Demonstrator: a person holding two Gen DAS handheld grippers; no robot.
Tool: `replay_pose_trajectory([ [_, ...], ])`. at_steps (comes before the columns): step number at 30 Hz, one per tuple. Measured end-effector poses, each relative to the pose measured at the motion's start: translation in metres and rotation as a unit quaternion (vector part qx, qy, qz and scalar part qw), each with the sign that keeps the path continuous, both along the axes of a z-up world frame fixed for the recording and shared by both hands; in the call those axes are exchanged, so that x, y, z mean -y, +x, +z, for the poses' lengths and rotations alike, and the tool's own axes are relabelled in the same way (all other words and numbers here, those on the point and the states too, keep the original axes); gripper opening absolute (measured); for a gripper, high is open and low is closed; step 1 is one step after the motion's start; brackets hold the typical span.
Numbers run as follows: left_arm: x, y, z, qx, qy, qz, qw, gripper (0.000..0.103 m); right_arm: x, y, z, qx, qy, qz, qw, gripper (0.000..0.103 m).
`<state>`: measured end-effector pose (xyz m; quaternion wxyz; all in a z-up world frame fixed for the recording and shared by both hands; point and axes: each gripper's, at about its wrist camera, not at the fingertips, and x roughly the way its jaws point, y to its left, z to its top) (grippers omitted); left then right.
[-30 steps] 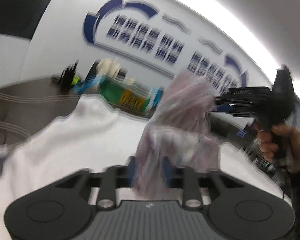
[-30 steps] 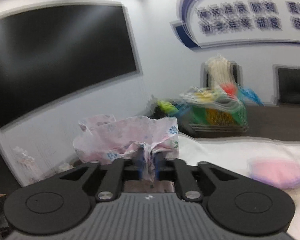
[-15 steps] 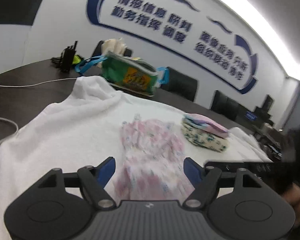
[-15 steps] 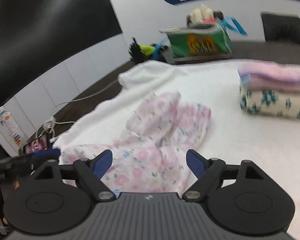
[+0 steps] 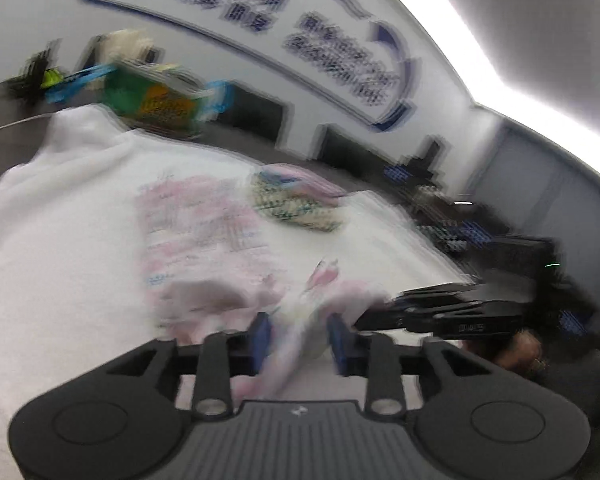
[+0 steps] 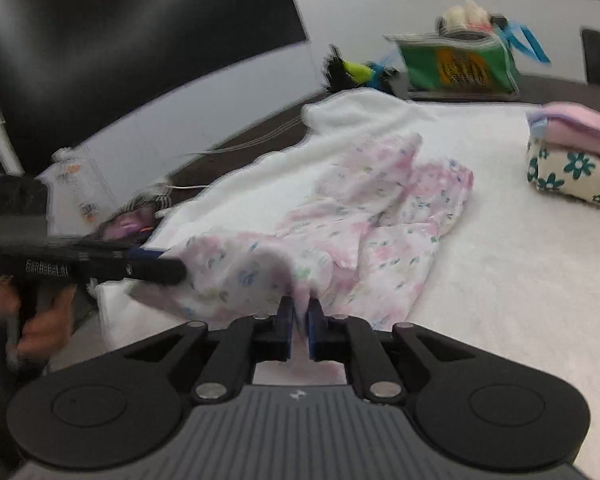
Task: Fold clothes
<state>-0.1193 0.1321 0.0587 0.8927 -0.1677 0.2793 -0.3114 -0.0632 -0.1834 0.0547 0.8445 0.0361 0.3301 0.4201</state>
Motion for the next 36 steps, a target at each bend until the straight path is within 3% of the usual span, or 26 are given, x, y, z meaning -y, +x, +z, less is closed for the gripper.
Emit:
replay_pose_trajectory([
  [1, -0.005, -0.002, 0.003, 0.008, -0.017, -0.011, 0.9998, 0.05, 0.01, -0.009, 0.002, 0.002, 0.017, 0.009, 1.0, 0.017],
  [2, -0.01, -0.001, 0.005, 0.014, -0.021, 0.003, 0.9997, 0.064, 0.019, -0.016, 0.005, 0.003, 0.034, 0.008, 0.999, 0.04],
  [3, -0.015, 0.001, 0.006, 0.02, -0.023, 0.018, 0.9994, 0.069, 0.029, -0.02, 0.008, 0.007, 0.046, -0.007, 0.999, 0.072],
  [4, -0.02, 0.008, 0.005, 0.017, -0.013, 0.051, 0.9985, 0.073, 0.037, -0.022, 0.009, 0.015, 0.053, -0.032, 0.998, 0.082],
  [6, -0.031, 0.023, 0.001, 0.009, 0.01, 0.119, 0.9928, 0.073, 0.049, -0.019, 0.007, 0.014, 0.065, -0.071, 0.995, 0.084],
  [7, -0.029, 0.033, -0.005, 0.002, 0.04, 0.153, 0.9874, 0.073, 0.052, -0.015, 0.005, 0.012, 0.057, -0.097, 0.994, 0.084],
  [9, -0.023, 0.055, -0.019, -0.013, 0.102, 0.219, 0.9702, 0.072, 0.047, -0.005, -0.002, 0.015, 0.017, -0.156, 0.988, 0.084],
  [10, -0.016, 0.064, -0.028, -0.015, 0.134, 0.23, 0.9638, 0.072, 0.041, -0.001, -0.006, 0.021, -0.008, -0.175, 0.984, 0.084],
  [12, -0.003, 0.079, -0.047, -0.025, 0.182, 0.238, 0.9537, 0.072, 0.027, 0.005, -0.013, 0.037, -0.044, -0.193, 0.979, 0.083],
  [13, 0.0, 0.083, -0.053, -0.036, 0.188, 0.229, 0.9544, 0.073, 0.021, 0.009, -0.017, 0.046, -0.06, -0.199, 0.977, 0.083],
  [15, 0.005, 0.087, -0.061, -0.036, 0.199, 0.22, 0.9542, 0.079, 0.007, 0.015, -0.024, 0.067, -0.098, -0.213, 0.97, 0.083],
  [19, 0.016, 0.09, -0.066, -0.04, 0.246, 0.223, 0.9424, 0.098, -0.001, 0.025, -0.035, 0.08, -0.14, -0.227, 0.96, 0.087],
  [21, 0.022, 0.092, -0.069, -0.041, 0.274, 0.222, 0.9349, 0.103, -0.003, 0.029, -0.043, 0.079, -0.152, -0.232, 0.958, 0.101],
  [29, 0.018, 0.09, -0.065, -0.042, 0.267, 0.221, 0.937, 0.103, -0.009, 0.036, -0.055, 0.07, -0.182, -0.238, 0.952, 0.103],
  [36, 0.019, 0.09, -0.064, -0.042, 0.267, 0.221, 0.937, 0.103, 0.003, 0.041, -0.057, 0.043, -0.15, -0.25, 0.956, 0.102],
])
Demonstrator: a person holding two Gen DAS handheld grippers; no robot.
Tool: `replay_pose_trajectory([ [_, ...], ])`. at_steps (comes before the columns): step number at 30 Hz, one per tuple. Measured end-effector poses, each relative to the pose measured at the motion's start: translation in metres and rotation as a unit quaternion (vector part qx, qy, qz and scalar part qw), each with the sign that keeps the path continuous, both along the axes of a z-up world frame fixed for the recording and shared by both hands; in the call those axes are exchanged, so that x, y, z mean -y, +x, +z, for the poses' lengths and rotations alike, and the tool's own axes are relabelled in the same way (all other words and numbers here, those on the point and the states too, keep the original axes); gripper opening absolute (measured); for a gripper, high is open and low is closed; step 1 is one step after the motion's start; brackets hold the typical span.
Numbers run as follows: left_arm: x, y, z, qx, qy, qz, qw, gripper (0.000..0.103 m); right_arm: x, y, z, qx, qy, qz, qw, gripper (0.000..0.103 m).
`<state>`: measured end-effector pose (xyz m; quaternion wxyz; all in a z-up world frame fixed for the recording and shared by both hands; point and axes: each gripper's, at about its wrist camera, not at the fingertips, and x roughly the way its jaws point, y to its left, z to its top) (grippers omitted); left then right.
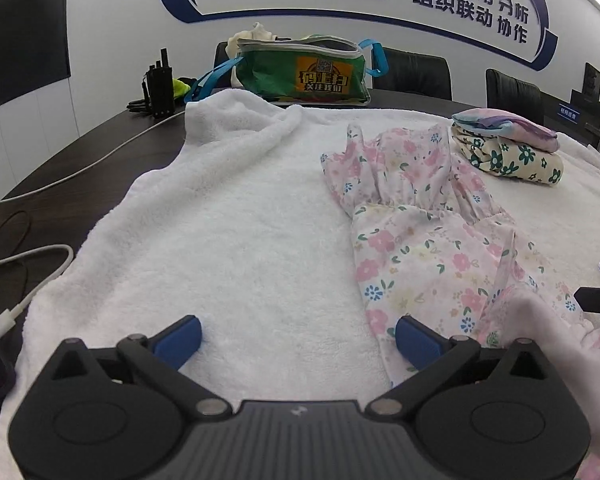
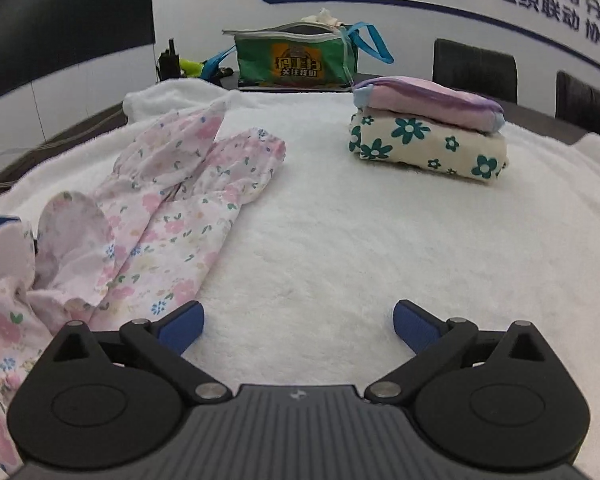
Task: Fold clothes
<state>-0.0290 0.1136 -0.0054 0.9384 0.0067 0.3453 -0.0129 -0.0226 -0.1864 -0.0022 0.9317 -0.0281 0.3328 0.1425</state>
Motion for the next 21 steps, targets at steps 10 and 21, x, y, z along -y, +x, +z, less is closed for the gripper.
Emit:
replay_pose_trajectory([
  [10, 0.0, 0.0, 0.0, 0.0, 0.0, -0.001, 1.0, 0.103, 0.009, -0.001, 0.0, -0.001, 0.031, -0.005, 1.0, 0.102],
  [21, -0.001, 0.0, -0.001, 0.0, 0.0, -0.001, 1.0, 0.103, 0.014, -0.001, 0.001, -0.001, 0.048, -0.006, 0.999, 0.102],
])
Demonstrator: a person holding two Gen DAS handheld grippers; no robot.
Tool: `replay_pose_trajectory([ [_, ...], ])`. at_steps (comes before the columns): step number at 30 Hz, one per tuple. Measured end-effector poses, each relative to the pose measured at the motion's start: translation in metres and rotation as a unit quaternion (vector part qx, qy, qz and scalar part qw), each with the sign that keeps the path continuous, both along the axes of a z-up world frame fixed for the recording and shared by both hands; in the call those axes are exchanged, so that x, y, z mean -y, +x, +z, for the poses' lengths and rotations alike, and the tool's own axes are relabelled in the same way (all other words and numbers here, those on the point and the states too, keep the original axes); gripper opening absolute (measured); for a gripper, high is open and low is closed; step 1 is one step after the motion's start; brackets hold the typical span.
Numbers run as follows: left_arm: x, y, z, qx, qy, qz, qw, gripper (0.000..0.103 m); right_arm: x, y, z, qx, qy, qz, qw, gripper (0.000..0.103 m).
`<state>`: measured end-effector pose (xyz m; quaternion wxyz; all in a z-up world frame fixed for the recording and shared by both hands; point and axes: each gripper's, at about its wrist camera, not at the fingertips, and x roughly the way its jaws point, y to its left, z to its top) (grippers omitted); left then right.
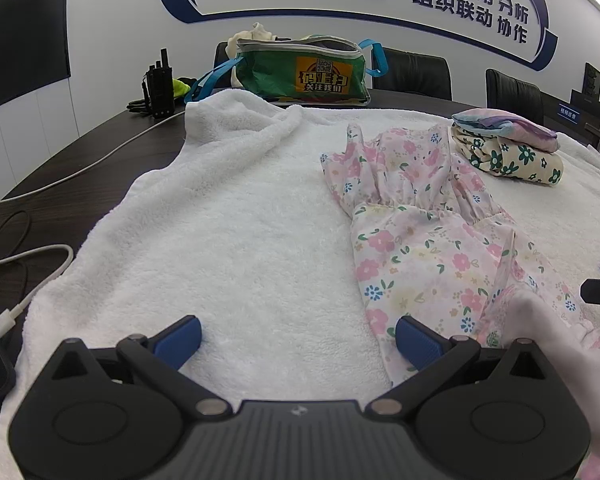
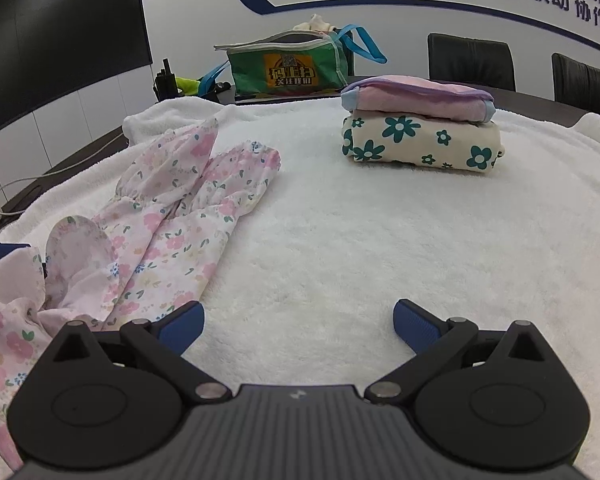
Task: Fold clothes
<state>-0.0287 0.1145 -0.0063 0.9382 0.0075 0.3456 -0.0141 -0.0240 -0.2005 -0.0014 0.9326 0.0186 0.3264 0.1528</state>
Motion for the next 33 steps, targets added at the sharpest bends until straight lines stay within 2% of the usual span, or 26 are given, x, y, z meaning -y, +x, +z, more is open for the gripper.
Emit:
replay_pose_trajectory([
  [11, 0.0, 0.0, -0.001, 0.001, -0.001, 0.0, 1.0, 0.103, 0.002, -0.002, 0.001, 0.002, 0.011, 0.002, 1.0, 0.103],
  [16, 0.0, 0.0, -0.001, 0.001, -0.002, 0.0, 1.0, 0.103, 0.0, -0.006, 0.011, 0.0, 0.057, 0.057, 0.997, 0.103],
  [19, 0.0, 0.001, 0.0, -0.004, 0.0, -0.002, 1.0, 0.103, -0.007, -0.007, 0.019, 0.002, 0.062, 0.084, 0.994, 0.103],
  [21, 0.0, 0.002, 0.002, -0.013, 0.004, -0.008, 0.9999, 0.103, -0.013, -0.007, 0.023, -0.012, 0.071, 0.112, 0.991, 0.101],
  [22, -0.002, 0.0, 0.003, -0.014, 0.001, -0.01, 0.9999, 0.1, -0.015, -0.008, 0.026, -0.02, 0.08, 0.13, 0.988, 0.1],
  [23, -0.004, -0.006, 0.006, -0.008, -0.009, -0.003, 0.9999, 0.084, -0.017, -0.011, 0.029, -0.024, 0.089, 0.151, 0.984, 0.096],
  [25, -0.015, -0.024, 0.025, 0.018, -0.07, -0.001, 0.9974, 0.072, -0.021, -0.022, 0.034, -0.023, 0.094, 0.186, 0.978, 0.089],
  [26, -0.019, -0.029, 0.035, 0.037, -0.113, -0.022, 0.9927, 0.074, -0.025, -0.027, 0.035, -0.025, 0.09, 0.198, 0.976, 0.087],
  [27, -0.023, -0.035, 0.044, 0.057, -0.156, -0.046, 0.9851, 0.076, -0.028, -0.032, 0.035, -0.027, 0.086, 0.211, 0.973, 0.079],
  [28, -0.02, -0.034, 0.049, 0.064, -0.177, -0.076, 0.9792, 0.083, -0.033, -0.035, 0.033, -0.034, 0.082, 0.221, 0.971, 0.072],
  [29, -0.017, -0.032, 0.054, 0.071, -0.196, -0.106, 0.9722, 0.088, -0.04, -0.036, 0.03, -0.045, 0.08, 0.231, 0.969, 0.056],
  [30, -0.008, -0.027, 0.053, 0.055, -0.175, -0.116, 0.9761, 0.088, -0.047, -0.037, 0.026, -0.057, 0.076, 0.241, 0.966, 0.037],
  [31, 0.001, -0.022, 0.052, 0.037, -0.151, -0.124, 0.9799, 0.078, -0.054, -0.039, 0.023, -0.07, 0.07, 0.261, 0.96, 0.021],
  [32, 0.005, -0.026, 0.051, 0.021, -0.142, -0.133, 0.9807, 0.043, -0.06, -0.048, 0.023, -0.072, 0.062, 0.294, 0.951, 0.006],
  [33, 0.008, -0.03, 0.049, 0.004, -0.135, -0.141, 0.9808, 0.023, -0.064, -0.06, 0.026, -0.066, 0.053, 0.332, 0.939, 0.007],
])
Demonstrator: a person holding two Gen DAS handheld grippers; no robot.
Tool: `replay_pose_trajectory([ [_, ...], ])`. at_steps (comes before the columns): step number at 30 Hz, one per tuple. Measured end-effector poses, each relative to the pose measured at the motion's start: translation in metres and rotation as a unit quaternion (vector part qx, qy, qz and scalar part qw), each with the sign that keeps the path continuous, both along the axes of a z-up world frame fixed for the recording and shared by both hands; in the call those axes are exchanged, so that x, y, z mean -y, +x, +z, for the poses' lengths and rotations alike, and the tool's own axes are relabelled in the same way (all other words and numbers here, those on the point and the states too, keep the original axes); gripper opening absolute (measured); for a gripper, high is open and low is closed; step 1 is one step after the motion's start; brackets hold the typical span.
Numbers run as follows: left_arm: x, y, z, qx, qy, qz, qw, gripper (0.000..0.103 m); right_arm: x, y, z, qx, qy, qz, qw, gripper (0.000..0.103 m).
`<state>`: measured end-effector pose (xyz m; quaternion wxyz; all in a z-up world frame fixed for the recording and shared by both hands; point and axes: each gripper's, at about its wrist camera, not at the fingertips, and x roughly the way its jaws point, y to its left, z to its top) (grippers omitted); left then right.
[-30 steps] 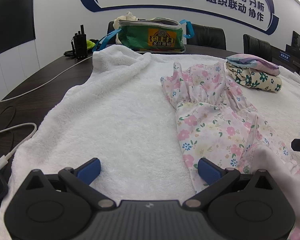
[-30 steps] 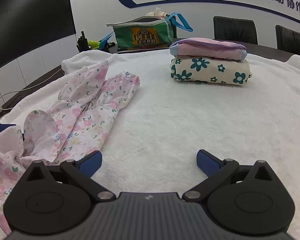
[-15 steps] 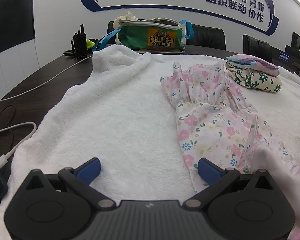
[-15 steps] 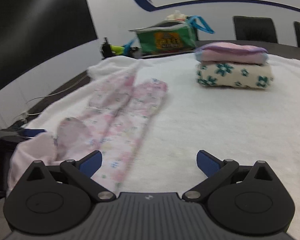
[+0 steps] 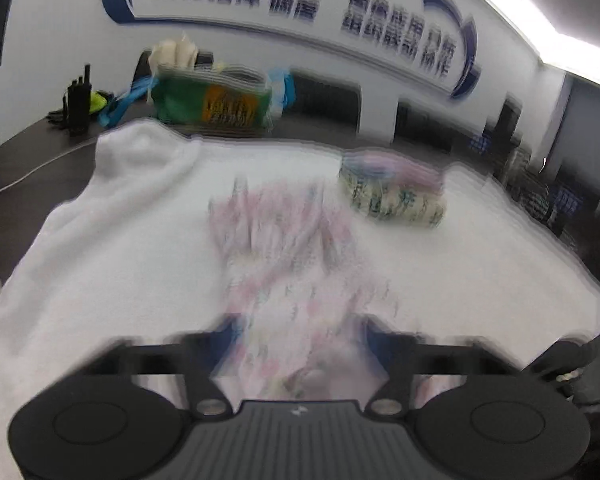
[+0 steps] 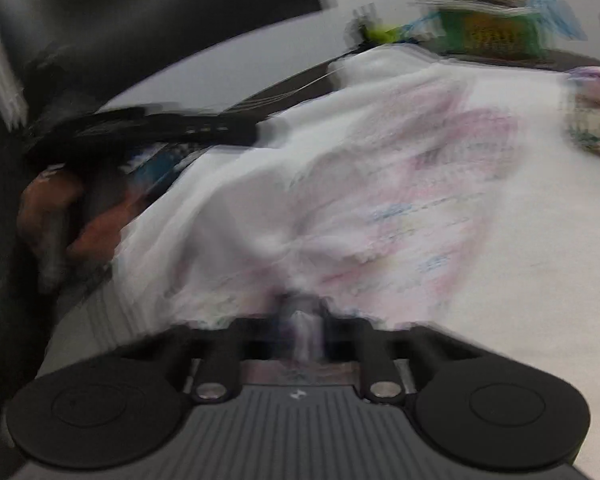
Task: Fold clothes
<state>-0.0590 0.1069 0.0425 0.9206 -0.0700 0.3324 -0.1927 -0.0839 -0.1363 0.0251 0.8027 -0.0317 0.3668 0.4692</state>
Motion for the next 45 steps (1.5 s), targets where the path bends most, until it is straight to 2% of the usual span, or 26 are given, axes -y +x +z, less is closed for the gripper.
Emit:
replay_pose_trajectory([
  [1, 0.003, -0.004, -0.002, -0.014, 0.01, -0.01, 0.9998, 0.0, 0.002, -0.012, 0.005, 0.012, 0.004, 0.027, 1.0, 0.007],
  [4, -0.008, -0.061, 0.003, 0.022, -0.048, -0.087, 0.9949, 0.003, 0.024, -0.039, 0.026, 0.04, 0.038, 0.059, 0.997, 0.022],
  [6, -0.008, -0.094, 0.003, 0.043, -0.072, -0.117, 0.9896, 0.003, 0.046, -0.035, 0.036, 0.037, 0.069, 0.011, 0.997, 0.057],
  [9, 0.0, -0.125, 0.0, 0.044, -0.072, -0.175, 0.981, 0.003, 0.056, -0.01, 0.037, 0.033, 0.085, -0.066, 0.994, 0.068],
  [12, -0.006, -0.15, 0.004, 0.061, -0.071, -0.203, 0.9748, 0.01, 0.039, 0.011, 0.02, -0.001, 0.098, -0.058, 0.993, 0.067],
  [13, -0.018, -0.156, 0.01, 0.079, -0.081, -0.198, 0.9737, 0.025, 0.03, 0.012, 0.014, -0.011, 0.091, -0.04, 0.995, 0.066],
  [14, -0.028, -0.159, 0.018, 0.097, -0.085, -0.18, 0.9753, 0.05, 0.021, 0.008, 0.01, -0.012, 0.082, -0.017, 0.996, 0.057],
  [15, -0.036, -0.162, 0.027, 0.12, -0.077, -0.141, 0.9797, 0.061, 0.013, 0.0, 0.007, -0.007, 0.072, 0.012, 0.997, 0.047],
  [16, -0.04, -0.164, 0.034, 0.142, -0.064, -0.108, 0.9819, 0.073, 0.007, -0.011, 0.007, 0.005, 0.064, 0.042, 0.997, 0.047],
  [17, -0.039, -0.163, 0.038, 0.153, -0.048, -0.091, 0.9828, 0.075, 0.003, -0.024, 0.008, 0.025, 0.059, 0.068, 0.996, 0.047],
  [19, -0.023, -0.149, 0.034, 0.129, -0.025, -0.099, 0.9864, 0.076, -0.001, -0.047, 0.013, 0.064, 0.046, 0.097, 0.992, 0.05],
  [22, 0.013, -0.131, 0.007, 0.072, 0.039, -0.135, 0.9874, 0.076, 0.008, -0.057, 0.018, 0.087, 0.014, 0.051, 0.995, 0.054],
  [24, 0.035, -0.128, -0.017, 0.059, 0.124, -0.141, 0.9805, 0.059, 0.012, -0.062, 0.012, 0.095, -0.016, 0.024, 0.995, 0.053],
  [25, 0.035, -0.126, -0.017, 0.055, 0.124, -0.142, 0.9806, 0.026, 0.013, -0.064, 0.006, 0.093, -0.033, 0.014, 0.995, 0.05],
  [26, 0.034, -0.124, -0.017, 0.05, 0.12, -0.143, 0.9811, 0.013, 0.012, -0.066, 0.001, 0.089, -0.046, 0.005, 0.995, 0.031],
  [27, 0.032, -0.123, -0.017, 0.046, 0.117, -0.143, 0.9816, 0.011, 0.011, -0.068, -0.002, 0.087, -0.054, -0.003, 0.995, 0.014],
  [28, 0.031, -0.121, -0.017, 0.041, 0.114, -0.144, 0.9821, 0.006, 0.01, -0.069, -0.003, 0.083, -0.056, -0.013, 0.995, 0.014],
  [29, 0.029, -0.119, -0.017, 0.037, 0.11, -0.145, 0.9826, 0.006, 0.01, -0.068, -0.003, 0.075, -0.055, -0.025, 0.995, 0.015],
  [33, 0.016, -0.12, 0.006, 0.058, 0.083, -0.112, 0.9886, 0.001, 0.015, -0.073, 0.005, 0.061, -0.047, -0.063, 0.995, 0.043],
  [35, 0.007, -0.128, 0.014, 0.059, 0.07, -0.119, 0.9887, 0.001, 0.021, -0.075, 0.008, 0.068, -0.039, -0.078, 0.994, 0.043],
  [37, -0.001, -0.142, 0.016, 0.061, 0.036, -0.172, 0.9826, 0.005, 0.038, -0.077, 0.014, 0.059, -0.012, -0.088, 0.994, 0.043],
  [38, -0.003, -0.145, 0.016, 0.066, 0.021, -0.191, 0.9791, 0.012, 0.043, -0.079, 0.016, 0.062, -0.007, -0.093, 0.994, 0.043],
  [40, -0.005, -0.138, 0.013, 0.056, 0.008, -0.167, 0.9842, 0.025, 0.043, -0.083, 0.015, 0.087, -0.027, -0.097, 0.991, 0.043],
  [43, 0.01, -0.123, 0.004, 0.049, 0.078, -0.11, 0.9896, 0.026, 0.018, -0.087, 0.001, 0.119, -0.1, -0.075, 0.985, 0.043],
  [44, 0.016, -0.118, 0.0, 0.047, 0.102, -0.091, 0.9895, 0.031, 0.01, -0.088, -0.004, 0.131, -0.118, -0.068, 0.982, 0.037],
  [45, 0.022, -0.117, -0.001, 0.041, 0.094, -0.093, 0.9904, 0.034, 0.005, -0.088, -0.005, 0.134, -0.122, -0.066, 0.981, 0.024],
])
